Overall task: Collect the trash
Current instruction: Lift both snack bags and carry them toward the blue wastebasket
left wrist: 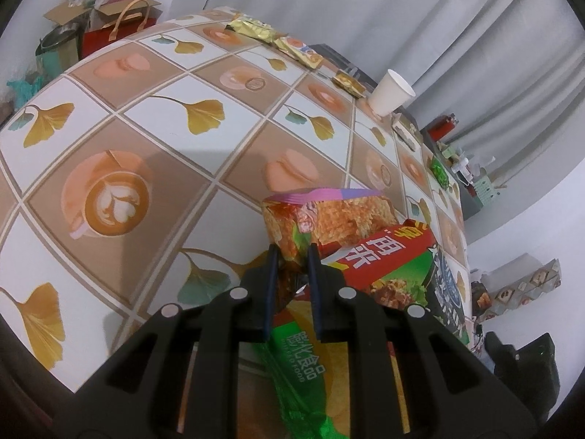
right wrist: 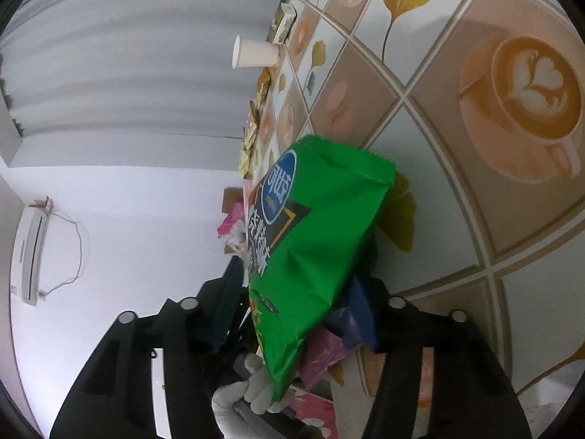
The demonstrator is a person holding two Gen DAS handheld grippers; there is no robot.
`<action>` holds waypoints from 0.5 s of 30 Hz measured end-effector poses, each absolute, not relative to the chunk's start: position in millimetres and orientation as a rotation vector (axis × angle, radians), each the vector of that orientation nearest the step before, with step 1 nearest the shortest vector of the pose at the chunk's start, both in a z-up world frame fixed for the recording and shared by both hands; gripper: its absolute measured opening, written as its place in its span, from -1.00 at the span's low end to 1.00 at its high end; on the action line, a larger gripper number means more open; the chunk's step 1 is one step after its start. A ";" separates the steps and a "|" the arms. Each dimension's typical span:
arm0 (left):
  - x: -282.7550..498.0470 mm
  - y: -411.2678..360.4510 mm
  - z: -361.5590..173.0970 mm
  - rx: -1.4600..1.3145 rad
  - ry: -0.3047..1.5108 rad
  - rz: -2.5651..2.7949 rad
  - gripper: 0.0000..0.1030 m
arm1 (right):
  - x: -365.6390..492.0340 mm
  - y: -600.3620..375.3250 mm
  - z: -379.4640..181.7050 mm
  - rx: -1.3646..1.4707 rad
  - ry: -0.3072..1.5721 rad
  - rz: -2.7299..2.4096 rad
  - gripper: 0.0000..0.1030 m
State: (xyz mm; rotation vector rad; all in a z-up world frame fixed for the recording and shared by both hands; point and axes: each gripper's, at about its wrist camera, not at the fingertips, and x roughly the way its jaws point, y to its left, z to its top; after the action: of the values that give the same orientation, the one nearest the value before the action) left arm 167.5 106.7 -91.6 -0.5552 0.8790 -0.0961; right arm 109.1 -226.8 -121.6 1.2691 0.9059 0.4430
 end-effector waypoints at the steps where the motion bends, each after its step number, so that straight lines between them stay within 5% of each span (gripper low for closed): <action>1: 167.5 105.7 -91.2 -0.550 0.878 -0.093 -0.73 | 110.0 -226.6 -122.4 1.270 0.907 0.440 -0.22; 7: 168.5 106.1 -88.6 -0.563 0.882 -0.090 -0.78 | 101.4 -241.1 -125.6 1.332 0.862 0.495 -0.78; 15: 168.0 97.9 -52.3 -0.553 0.823 -0.139 -0.83 | 84.6 -281.5 -111.1 1.423 0.719 0.601 -0.90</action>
State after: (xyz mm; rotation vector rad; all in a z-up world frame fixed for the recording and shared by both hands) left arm 168.0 97.9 -52.3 -0.5527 0.8231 -0.1389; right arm 84.6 -281.5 -111.1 1.4233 0.7190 0.6007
